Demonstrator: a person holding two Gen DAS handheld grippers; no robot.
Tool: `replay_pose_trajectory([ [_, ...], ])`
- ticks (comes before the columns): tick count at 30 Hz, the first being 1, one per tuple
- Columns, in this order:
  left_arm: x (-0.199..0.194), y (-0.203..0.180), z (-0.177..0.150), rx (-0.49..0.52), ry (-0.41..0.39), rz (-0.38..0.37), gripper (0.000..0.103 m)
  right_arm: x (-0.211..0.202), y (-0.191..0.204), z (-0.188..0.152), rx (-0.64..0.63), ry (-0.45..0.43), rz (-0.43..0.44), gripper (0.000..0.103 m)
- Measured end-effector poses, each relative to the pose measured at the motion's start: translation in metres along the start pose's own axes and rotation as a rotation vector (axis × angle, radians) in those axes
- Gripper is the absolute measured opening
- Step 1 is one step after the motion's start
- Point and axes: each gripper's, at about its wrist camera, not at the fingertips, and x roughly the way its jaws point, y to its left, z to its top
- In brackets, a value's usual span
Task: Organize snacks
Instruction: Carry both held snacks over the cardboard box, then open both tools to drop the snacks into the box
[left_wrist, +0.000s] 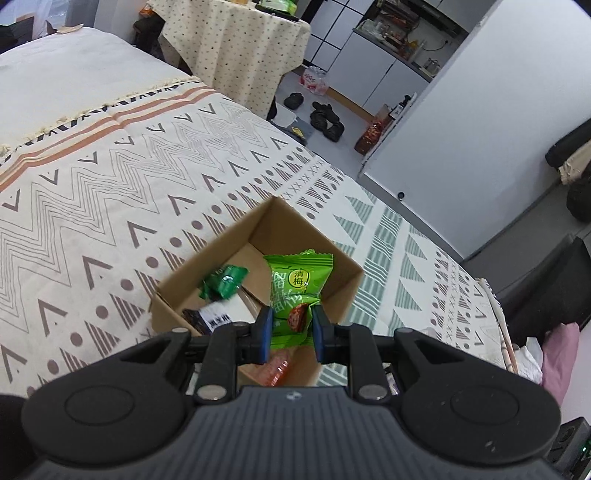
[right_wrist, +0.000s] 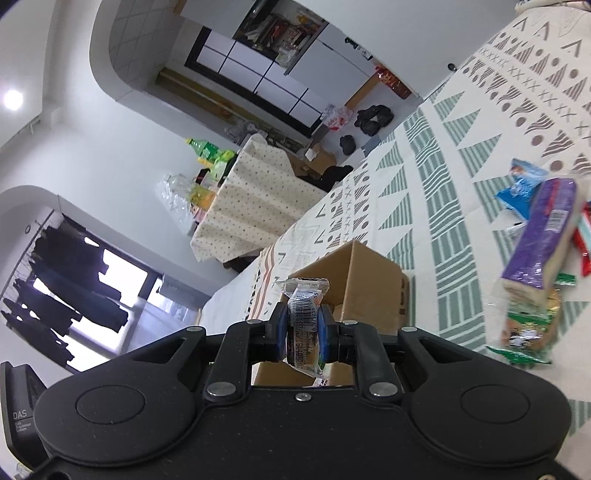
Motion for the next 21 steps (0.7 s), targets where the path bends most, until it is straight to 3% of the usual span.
replay_pose_trajectory([
  [10, 0.033, 0.020, 0.018, -0.032, 0.037, -0.009, 0.021, 0.034, 0.015, 0.000, -0.046, 0.049, -0.007, 0.017],
  [21, 0.083, 0.014, 0.028, -0.012, 0.099, -0.022, 0.024, 0.070, 0.019, 0.001, -0.083, 0.080, -0.065, 0.018],
])
